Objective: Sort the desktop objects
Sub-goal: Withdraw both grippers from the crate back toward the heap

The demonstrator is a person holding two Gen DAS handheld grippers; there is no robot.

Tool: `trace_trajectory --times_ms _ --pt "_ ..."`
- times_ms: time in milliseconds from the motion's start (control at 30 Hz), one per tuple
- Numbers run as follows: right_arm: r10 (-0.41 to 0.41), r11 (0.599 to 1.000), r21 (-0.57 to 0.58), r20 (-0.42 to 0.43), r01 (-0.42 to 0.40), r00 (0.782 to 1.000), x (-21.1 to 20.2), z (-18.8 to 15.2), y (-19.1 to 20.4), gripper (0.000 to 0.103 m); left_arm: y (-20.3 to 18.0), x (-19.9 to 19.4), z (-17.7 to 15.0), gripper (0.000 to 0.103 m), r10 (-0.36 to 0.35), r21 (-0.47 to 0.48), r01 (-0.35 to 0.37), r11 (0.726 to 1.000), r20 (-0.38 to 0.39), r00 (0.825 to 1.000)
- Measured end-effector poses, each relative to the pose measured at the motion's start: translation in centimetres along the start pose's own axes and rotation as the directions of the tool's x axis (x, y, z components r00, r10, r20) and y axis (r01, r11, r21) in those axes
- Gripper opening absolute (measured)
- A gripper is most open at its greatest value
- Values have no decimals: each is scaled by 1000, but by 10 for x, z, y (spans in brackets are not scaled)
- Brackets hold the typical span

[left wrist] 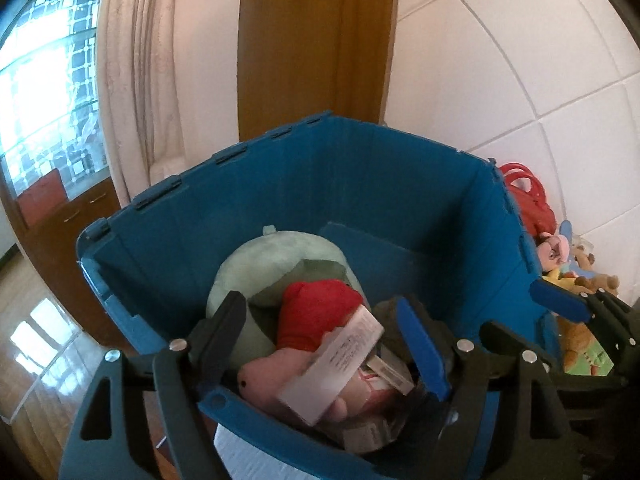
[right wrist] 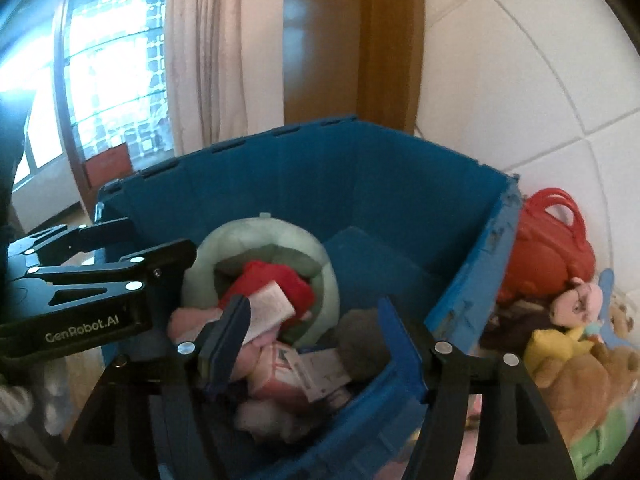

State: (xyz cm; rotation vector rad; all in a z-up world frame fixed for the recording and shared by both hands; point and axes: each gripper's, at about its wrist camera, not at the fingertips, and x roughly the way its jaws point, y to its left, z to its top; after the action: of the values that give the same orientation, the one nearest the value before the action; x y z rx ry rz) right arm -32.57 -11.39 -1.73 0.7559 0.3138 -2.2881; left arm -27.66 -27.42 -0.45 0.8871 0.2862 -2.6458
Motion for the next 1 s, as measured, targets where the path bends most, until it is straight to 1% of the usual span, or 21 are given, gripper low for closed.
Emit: trace_trajectory --times_ms 33,100,233,367,433,567,667,767,867,933,1000 --pt "-7 1000 6 5 7 1000 -4 -1 -2 72 -3 -2 0 78 -4 7 4 1000 2 1000" --pt "-27 999 24 17 27 999 -16 -6 -10 82 -16 -9 -3 78 -29 26 29 999 12 999" --pt "-89 993 84 39 86 995 -49 -25 -35 87 -47 -22 -9 78 -82 73 80 994 29 996" --pt "-167 976 150 49 158 985 -88 -53 -67 100 -90 -34 -21 78 -154 124 149 981 31 988" --pt "-207 963 185 47 195 977 -109 -70 -85 101 -112 -41 -30 78 -183 155 176 972 30 983" --pt "-252 945 226 33 239 967 -148 -107 -111 103 -151 -60 -54 78 -219 193 212 958 17 976" --pt "-263 936 248 20 250 965 -174 -135 -127 103 -180 -81 -81 82 -235 203 230 952 -1 972" --pt "-267 928 269 -2 257 964 -203 -164 -143 103 -201 -97 -102 83 -232 197 229 953 -11 973" --pt "-275 925 269 -18 270 961 -227 -185 -151 103 -210 -114 -122 83 -218 179 219 959 -27 976" --pt "-281 920 277 -24 277 959 -244 -196 -150 103 -212 -128 -131 83 -228 183 233 955 -48 973" --pt "-283 919 282 -19 277 959 -256 -203 -144 103 -208 -141 -136 83 -236 187 240 953 -46 971"
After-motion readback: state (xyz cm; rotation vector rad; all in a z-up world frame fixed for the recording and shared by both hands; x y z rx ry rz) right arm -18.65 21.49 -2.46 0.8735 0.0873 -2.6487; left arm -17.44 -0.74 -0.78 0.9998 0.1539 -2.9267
